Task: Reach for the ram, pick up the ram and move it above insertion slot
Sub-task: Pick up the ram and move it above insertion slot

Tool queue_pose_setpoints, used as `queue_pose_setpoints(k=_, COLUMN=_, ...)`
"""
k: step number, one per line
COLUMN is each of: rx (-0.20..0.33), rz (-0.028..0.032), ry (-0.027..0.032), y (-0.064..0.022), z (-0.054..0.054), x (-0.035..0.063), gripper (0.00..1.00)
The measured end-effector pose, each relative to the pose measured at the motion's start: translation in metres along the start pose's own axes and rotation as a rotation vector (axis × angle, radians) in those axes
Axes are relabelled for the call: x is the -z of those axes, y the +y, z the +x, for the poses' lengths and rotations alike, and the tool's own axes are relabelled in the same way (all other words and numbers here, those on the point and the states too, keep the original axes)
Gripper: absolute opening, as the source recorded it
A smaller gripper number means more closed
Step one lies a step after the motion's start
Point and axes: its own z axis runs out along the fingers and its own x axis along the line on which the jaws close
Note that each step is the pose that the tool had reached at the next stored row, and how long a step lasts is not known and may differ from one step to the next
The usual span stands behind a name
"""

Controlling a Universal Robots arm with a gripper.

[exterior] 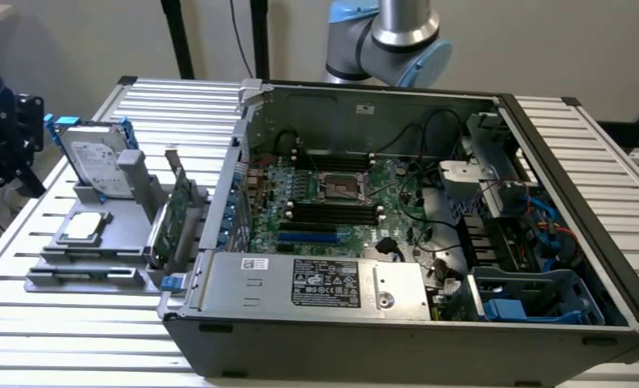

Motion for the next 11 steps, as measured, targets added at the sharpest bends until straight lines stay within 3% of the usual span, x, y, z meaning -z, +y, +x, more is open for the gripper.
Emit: queue_pose_setpoints(k=11, rx=0.192, rz=0.0096, ry=0.0004, y=0.0000, z=0.0000, x=-0.0001, gripper=0.11)
